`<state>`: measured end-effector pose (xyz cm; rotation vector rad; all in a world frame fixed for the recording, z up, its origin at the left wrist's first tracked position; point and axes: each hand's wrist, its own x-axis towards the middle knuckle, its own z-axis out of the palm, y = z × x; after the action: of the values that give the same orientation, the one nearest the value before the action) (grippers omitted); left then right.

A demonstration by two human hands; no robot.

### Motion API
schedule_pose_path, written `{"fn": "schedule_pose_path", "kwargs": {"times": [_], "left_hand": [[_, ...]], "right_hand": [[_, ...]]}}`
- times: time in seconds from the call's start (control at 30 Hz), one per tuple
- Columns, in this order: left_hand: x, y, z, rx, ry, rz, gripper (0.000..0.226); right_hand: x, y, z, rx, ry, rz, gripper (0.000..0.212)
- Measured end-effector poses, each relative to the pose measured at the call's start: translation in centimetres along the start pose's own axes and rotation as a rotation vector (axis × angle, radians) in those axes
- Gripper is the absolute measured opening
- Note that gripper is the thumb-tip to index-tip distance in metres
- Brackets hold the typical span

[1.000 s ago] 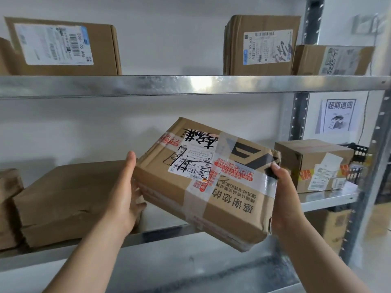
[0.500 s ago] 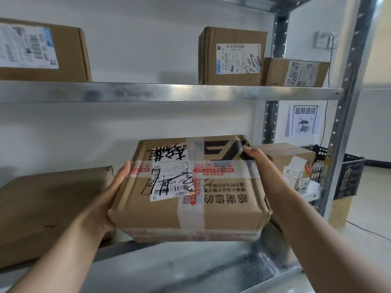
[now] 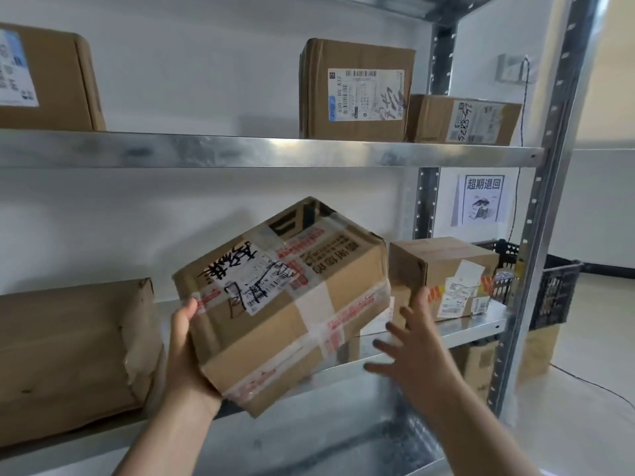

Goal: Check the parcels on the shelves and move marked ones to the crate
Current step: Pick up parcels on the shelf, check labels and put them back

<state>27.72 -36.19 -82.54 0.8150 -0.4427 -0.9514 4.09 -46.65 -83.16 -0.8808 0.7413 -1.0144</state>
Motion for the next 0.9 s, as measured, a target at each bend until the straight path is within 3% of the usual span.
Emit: {"fn": "schedule_pose_path", "kwargs": {"times": [0.07, 0.13, 0.2, 0.27, 0.43, 0.53, 0.7, 0.83, 0.9], "left_hand": [[-0.5, -1.5, 1.6, -0.014, 0.005, 0.021, 0.042], [-1.0, -2.9, 3.2, -0.017, 0.034, 0.081, 0.056], [-0.9, -4.1, 4.3, -0.026, 0.091, 0.117, 0.087], [-1.1, -4.9, 5.0, -0.009, 0.107, 0.153, 0.099], [-0.5, -6.3, 6.0, 0.023, 0.078, 0.277, 0.083], [1.2, -6.8, 5.4, -0.004, 0.195, 0.260, 0.070], [2.6, -4.2, 4.6, 0.274, 0.387, 0.189, 0.108], [2.1, -0.2, 5.1, 0.408, 0.464, 0.159, 0.089], [1.8, 2.1, 5.8, 0.453, 0.521, 0.113, 0.067]], "right_hand": [[-1.2, 1.1, 1.8, 0.000, -0.068, 0.013, 0.104], [-1.4, 1.8, 3.5, -0.056, -0.158, -0.020, 0.085], [-0.8, 2.2, 4.5, -0.052, -0.192, -0.067, 0.089], [0.3, 2.2, 4.9, -0.012, -0.172, -0.126, 0.098], [3.4, 1.1, 4.6, -0.025, -0.181, -0.158, 0.099], [5.0, 0.3, 4.8, -0.055, -0.147, -0.096, 0.100], [6.2, -1.3, 5.6, -0.070, -0.071, 0.095, 0.097], [5.7, -3.5, 6.4, -0.112, -0.065, 0.257, 0.110], [4.9, -5.4, 6.6, -0.127, -0.068, 0.298, 0.109]]}}
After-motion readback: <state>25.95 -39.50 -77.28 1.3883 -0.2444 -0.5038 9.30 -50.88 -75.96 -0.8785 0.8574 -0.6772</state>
